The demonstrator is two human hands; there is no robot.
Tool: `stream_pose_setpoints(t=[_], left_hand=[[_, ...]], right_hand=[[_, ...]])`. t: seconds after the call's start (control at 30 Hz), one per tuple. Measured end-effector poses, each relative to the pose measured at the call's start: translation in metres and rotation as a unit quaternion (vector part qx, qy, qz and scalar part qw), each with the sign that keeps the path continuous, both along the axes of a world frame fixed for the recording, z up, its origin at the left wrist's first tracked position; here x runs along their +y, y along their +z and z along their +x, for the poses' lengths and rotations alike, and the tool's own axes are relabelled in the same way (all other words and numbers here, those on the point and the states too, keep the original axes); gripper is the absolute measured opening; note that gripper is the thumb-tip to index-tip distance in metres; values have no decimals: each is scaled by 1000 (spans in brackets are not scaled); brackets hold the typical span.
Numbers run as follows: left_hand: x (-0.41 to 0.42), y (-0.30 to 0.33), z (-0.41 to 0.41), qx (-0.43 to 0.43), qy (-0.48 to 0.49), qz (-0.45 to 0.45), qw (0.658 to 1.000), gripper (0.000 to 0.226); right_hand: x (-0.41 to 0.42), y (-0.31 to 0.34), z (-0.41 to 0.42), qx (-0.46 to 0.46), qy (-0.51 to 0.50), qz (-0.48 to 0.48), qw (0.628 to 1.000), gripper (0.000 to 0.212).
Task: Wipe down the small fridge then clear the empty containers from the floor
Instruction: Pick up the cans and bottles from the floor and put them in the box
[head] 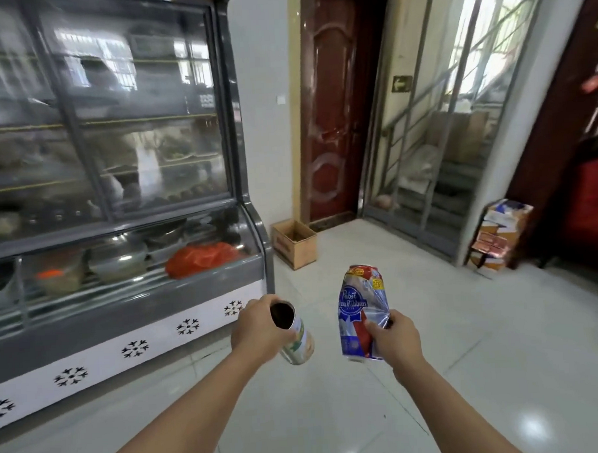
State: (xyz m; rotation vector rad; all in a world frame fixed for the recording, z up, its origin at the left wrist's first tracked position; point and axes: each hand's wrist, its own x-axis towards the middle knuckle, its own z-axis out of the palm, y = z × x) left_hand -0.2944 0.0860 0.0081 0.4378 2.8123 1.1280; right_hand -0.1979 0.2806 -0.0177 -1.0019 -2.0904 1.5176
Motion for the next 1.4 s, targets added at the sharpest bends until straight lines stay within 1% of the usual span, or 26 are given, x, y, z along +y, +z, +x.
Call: stream_pose_setpoints(t=[0.1,0.23,0.33,0.47,0.53,0.6,0.83,1.0,1.17,1.3,1.4], left_hand=[[54,1,-18,3,-35,3,999,52],[128,-3,-54,14,-62,2,998,58],[186,-6,-91,12,-90,12,996,63],[267,-5,-145,10,-112,15,994,64],[306,-2,-169,6,-128,13,992,66],[344,1,-187,7,-145,8,989,65],[473,5,-240,27,-180,-2,983,58],[562,-5,-280,39,-166,-19,985,62],[661,-8,-323,24,-104,-18,994,62],[721,-4,-357,22,-71,-16,997,59],[759,-5,-389,24,-55,-25,998,57]], right_hand=[[49,-2,-6,2,-27,-7,1000,15],[115,-5,-27,5,-60,-17,998,14],[169,-3,-52,2,-86,-10,996,11],[240,4,-88,-6,-117,-15,993,16],[273,8,-104,-8,-133,-13,991,15],[305,11,-118,-7,-143,-9,990,13],[417,9,-168,14,-154,-34,987,22],[515,1,-213,11,-144,-34,989,26],[635,-1,-272,-8,-102,-36,994,24],[707,4,-319,-8,-68,-26,997,19],[750,4,-358,-9,-46,-31,998,21]])
